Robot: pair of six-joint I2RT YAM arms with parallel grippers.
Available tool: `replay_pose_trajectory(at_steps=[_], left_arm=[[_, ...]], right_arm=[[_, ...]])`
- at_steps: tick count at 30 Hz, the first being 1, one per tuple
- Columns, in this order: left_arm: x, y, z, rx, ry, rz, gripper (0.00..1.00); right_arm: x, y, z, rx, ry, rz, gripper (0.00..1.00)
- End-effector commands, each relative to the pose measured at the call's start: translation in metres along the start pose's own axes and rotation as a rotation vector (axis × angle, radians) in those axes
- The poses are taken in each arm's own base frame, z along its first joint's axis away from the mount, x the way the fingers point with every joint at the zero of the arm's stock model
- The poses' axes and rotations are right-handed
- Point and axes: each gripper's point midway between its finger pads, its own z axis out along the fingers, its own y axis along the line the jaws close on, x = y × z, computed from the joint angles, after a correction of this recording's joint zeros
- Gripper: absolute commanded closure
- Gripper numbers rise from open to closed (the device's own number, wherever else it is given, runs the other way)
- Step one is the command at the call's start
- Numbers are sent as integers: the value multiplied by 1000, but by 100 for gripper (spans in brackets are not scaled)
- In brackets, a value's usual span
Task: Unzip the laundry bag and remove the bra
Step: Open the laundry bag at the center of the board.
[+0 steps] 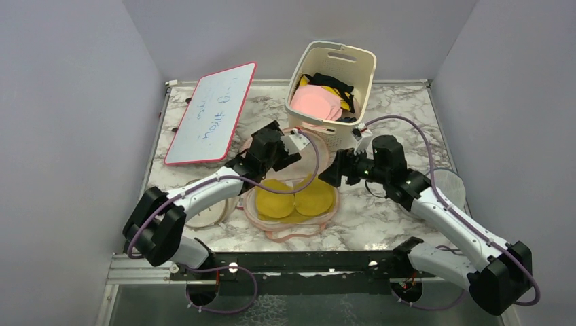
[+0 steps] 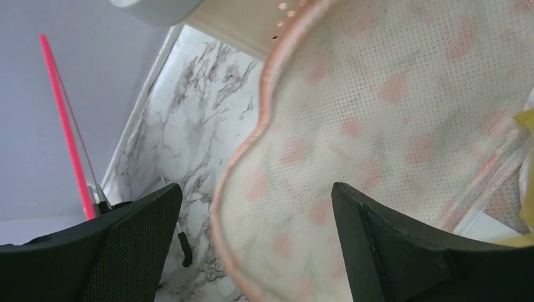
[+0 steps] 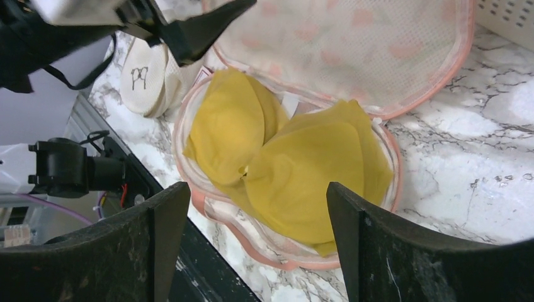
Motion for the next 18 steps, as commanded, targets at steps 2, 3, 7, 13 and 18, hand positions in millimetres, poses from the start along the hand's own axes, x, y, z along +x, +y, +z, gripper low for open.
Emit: replay_pose_trajectory(at_steps=[2, 3, 7, 13, 18], left_arm=[[-26, 39, -33, -157, -144, -72, 2], [-28, 45, -40, -189, -161, -86, 1], [-37, 76, -68, -318, -235, -182, 1], [-48, 102, -97, -390, -378, -439, 1], [-37, 114, -105, -444, -394, -589, 1]], right_arm=[[17, 3, 9, -63, 82, -41, 21], [19, 3, 10, -63, 88, -44, 21], [29, 7, 15, -55, 97, -81, 21], [64, 35, 39, -77, 174, -335, 20], [89, 74, 59, -145, 149, -728, 16]])
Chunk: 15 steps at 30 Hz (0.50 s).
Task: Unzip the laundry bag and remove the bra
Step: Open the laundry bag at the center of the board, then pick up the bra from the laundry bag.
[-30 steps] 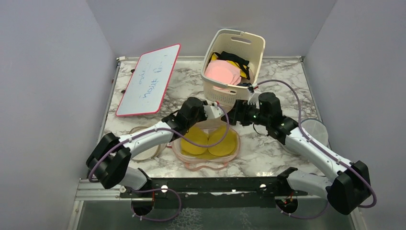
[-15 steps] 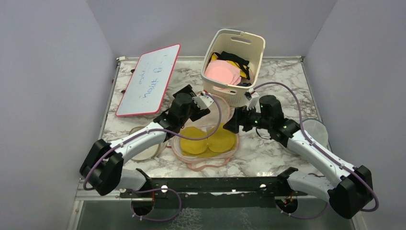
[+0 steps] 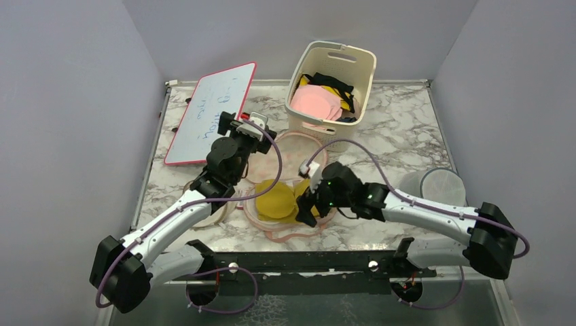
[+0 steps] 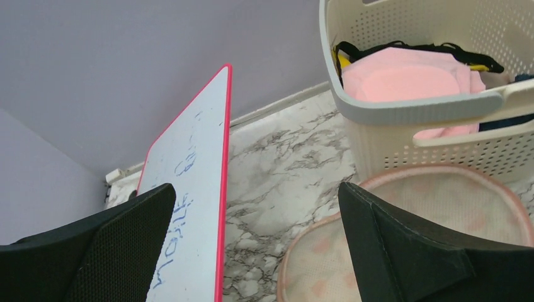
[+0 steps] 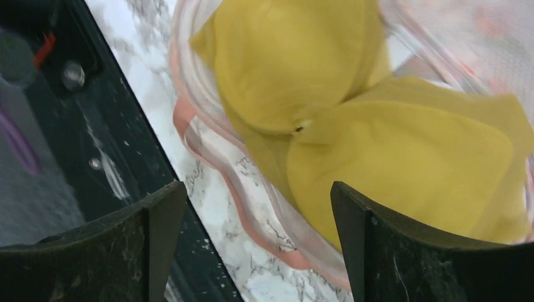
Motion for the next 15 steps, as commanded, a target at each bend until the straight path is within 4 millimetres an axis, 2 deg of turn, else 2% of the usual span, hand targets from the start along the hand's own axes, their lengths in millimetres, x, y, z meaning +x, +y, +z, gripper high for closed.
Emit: replay_pose_trajectory(at_steps=[1, 5, 9, 11, 15], left_arm=[[1, 18, -4, -96, -20, -173, 1], [3, 18, -3, -72, -23, -159, 1], [0, 15, -2, -36, -37, -168, 1], [1, 15, -3, -34, -36, -170, 1], [3, 18, -3, -51, -31, -169, 1]], right_arm=[[-25, 20, 16, 69, -112, -433, 15], [-27, 37, 20, 33, -167, -655, 14], [-31, 60, 19, -12, -217, -882, 25], [-30, 69, 22, -38, -246, -993, 27], [-22, 73, 38, -80, -218, -1164, 38]])
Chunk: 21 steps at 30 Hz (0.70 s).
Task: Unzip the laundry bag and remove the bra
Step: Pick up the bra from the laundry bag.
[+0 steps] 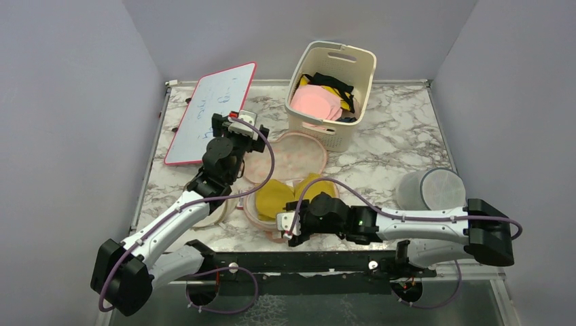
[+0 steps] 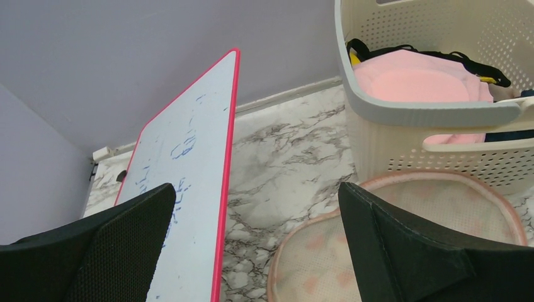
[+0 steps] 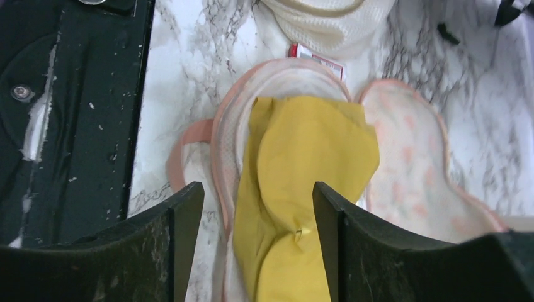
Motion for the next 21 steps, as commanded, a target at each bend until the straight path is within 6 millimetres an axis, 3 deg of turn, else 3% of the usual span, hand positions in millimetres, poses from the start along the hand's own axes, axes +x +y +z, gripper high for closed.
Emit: replay_pose_trajectory(at_steps=[1, 10, 21], left_arm=[[-10, 1, -2, 7, -43, -37, 1], [-7, 2, 0, 11, -36, -34, 1], [-5, 2, 1, 11, -28, -37, 1]], right_arm=[[-7, -5, 20, -13, -27, -266, 39], [3, -9, 67, -27, 52, -288, 56], [15, -8, 94, 7, 82, -175, 59]])
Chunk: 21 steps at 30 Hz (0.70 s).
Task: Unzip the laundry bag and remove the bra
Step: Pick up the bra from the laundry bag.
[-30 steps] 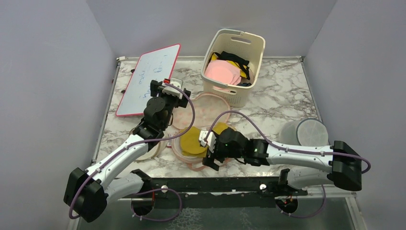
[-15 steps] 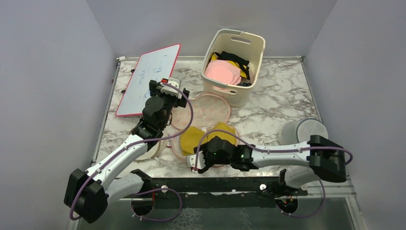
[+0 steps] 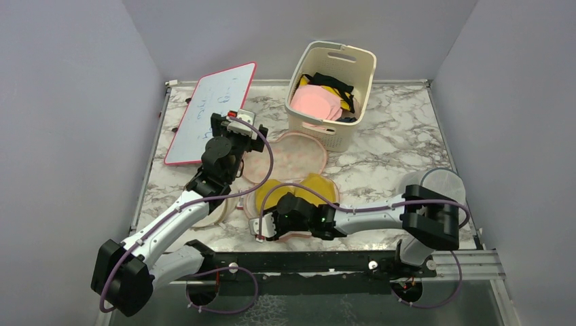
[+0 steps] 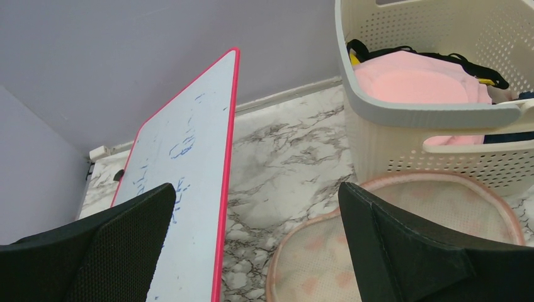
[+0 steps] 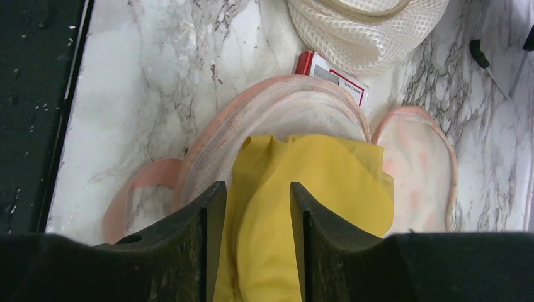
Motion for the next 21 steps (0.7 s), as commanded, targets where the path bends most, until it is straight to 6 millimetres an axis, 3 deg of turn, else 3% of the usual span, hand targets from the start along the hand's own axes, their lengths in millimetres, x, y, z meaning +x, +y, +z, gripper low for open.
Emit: replay_pose_trajectory(at_steps=[1, 8, 12, 16, 21], left_arm=[[-6, -1, 0, 12, -28, -23, 1], [-6, -3, 0, 27, -28, -22, 1], [-4, -5, 0, 36, -25, -27, 1], [-4, -5, 1, 38, -23, -27, 1], [-3, -6, 2, 41, -22, -29, 1]], right_arm=[[-3, -17, 11, 90, 11, 65, 59], [15, -12, 20, 114, 67, 110, 53], [29, -8, 29, 122, 121, 121, 54], [37, -4, 32, 124, 148, 141, 61], [33, -9, 20, 150, 138, 169, 84]])
